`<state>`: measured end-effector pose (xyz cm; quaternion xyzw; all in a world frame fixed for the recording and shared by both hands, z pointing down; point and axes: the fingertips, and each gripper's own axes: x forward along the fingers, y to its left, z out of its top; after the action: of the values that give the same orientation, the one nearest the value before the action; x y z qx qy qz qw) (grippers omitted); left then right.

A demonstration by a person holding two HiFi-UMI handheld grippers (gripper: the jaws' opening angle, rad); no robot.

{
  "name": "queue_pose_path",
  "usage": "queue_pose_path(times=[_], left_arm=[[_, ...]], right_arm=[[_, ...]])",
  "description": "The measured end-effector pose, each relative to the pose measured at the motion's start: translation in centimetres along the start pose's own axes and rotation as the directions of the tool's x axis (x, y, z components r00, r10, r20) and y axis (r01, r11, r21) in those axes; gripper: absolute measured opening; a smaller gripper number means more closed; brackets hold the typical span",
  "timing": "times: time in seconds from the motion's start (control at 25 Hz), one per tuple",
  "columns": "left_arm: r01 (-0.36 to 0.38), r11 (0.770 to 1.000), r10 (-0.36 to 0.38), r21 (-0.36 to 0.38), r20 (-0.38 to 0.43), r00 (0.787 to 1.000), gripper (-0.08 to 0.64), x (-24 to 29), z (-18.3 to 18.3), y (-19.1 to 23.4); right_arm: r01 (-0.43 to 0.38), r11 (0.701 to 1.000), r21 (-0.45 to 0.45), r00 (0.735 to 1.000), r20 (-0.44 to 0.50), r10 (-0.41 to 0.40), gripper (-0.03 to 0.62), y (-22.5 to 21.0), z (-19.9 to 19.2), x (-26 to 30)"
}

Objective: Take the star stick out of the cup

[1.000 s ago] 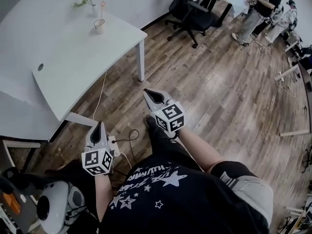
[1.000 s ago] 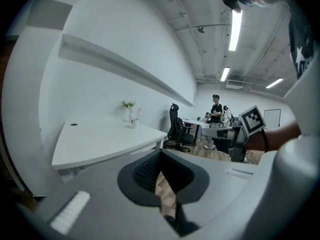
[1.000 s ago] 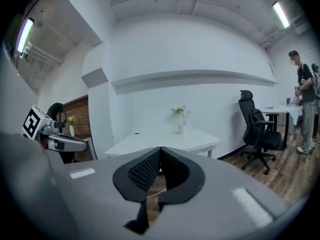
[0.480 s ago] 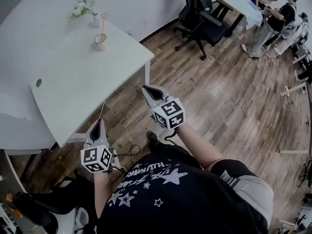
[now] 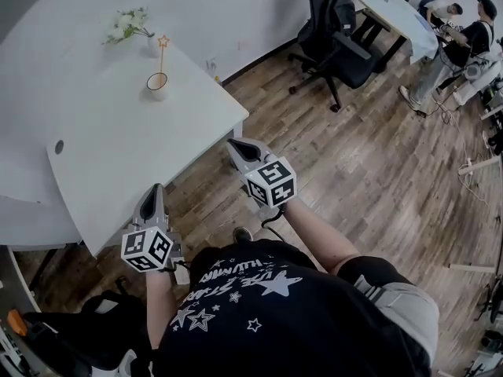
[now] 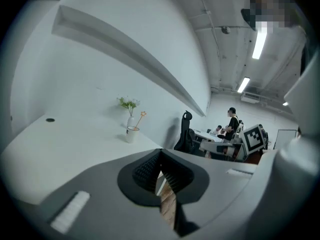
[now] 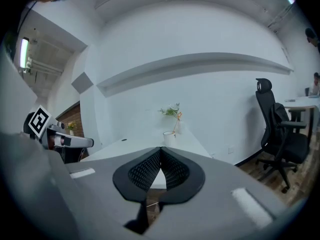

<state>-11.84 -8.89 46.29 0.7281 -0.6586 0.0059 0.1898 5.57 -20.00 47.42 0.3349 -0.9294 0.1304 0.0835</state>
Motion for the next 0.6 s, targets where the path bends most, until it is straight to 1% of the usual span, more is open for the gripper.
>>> queue_pose_path(times=[0.04, 0.16, 0.28, 0.44, 0.6], left_arm=[[-0.005, 1.0, 0.005, -0.017, 0.004, 1.0, 0.0, 0.2, 0.1, 0.0], [-0.023, 0.999, 0.023, -0.023, -0.004, 1.0, 0.0, 0.7, 0.2, 0.5], [-0.026, 0.999, 0.026, -0.035, -0.002, 1.0, 0.0, 1.9, 0.9, 1.2], [-0.024, 0.999, 0.024, -0.021, 0.007, 1.0, 0.0, 3.8, 2.2, 2.4], [-0.019, 0.999, 0.019, -0.05, 0.007, 1.0, 0.0, 6.4, 2.9, 4.1]], right_arm=[[-0.002, 1.0, 0.009, 1.0, 0.0, 0.002, 0.017, -0.3, 0.0, 0.3], [-0.018, 0.999, 0.034, 1.0, 0.001, 0.018, 0.017, -0.3, -0.2, 0.9], [-0.038, 0.999, 0.03, 0.999, -0.012, 0.038, 0.017, -0.2, -0.2, 2.1], [-0.035, 0.998, 0.043, 0.999, -0.013, 0.036, 0.017, -0.8, 0.3, 3.6], [-0.02, 0.999, 0.038, 1.0, -0.012, 0.021, 0.017, -2.0, 1.1, 5.6]])
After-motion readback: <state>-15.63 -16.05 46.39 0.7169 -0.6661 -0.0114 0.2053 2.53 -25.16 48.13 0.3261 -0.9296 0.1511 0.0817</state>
